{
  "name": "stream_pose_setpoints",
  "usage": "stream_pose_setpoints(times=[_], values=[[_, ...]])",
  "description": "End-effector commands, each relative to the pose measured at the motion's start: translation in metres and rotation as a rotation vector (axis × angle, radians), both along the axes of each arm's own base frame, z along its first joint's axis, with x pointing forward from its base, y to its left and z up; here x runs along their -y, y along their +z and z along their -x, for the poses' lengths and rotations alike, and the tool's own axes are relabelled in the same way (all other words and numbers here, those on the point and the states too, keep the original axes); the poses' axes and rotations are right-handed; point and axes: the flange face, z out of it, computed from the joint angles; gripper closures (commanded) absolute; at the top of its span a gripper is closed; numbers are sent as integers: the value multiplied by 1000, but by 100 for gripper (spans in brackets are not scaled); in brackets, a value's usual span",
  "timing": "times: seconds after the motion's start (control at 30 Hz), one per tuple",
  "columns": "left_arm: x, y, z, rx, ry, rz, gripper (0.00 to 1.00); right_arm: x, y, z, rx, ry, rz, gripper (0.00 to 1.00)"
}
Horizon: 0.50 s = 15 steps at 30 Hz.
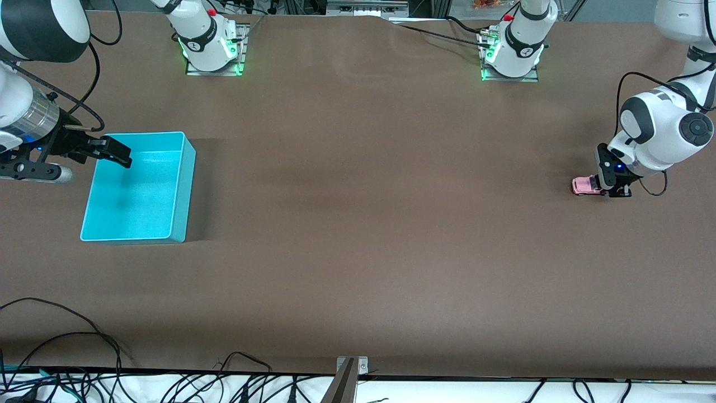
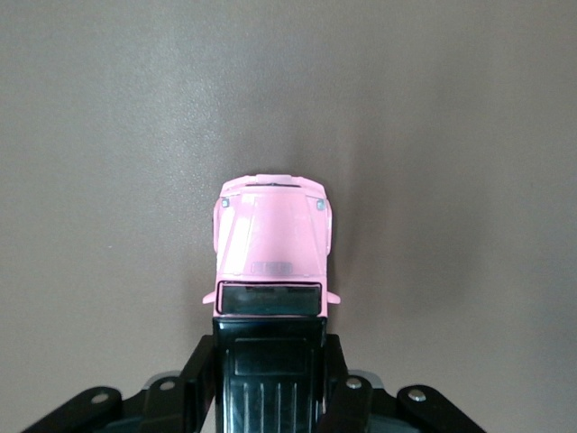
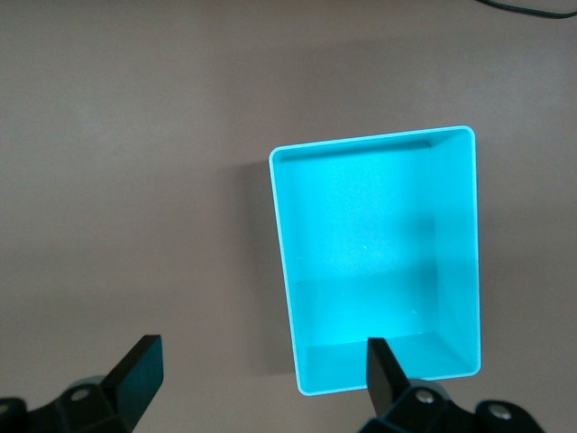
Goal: Wind and store pink jeep toy
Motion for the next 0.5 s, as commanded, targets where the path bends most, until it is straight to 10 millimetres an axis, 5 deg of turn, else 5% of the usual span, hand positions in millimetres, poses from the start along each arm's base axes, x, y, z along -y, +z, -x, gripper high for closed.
stream_pose_setpoints(times=[0.0, 0.47], values=[[-6, -38, 13, -62, -14, 7, 100, 1, 2, 2, -4, -4, 13, 0], [-4, -36, 11, -56, -10, 8, 100, 1, 2, 2, -4, -4, 13, 0]])
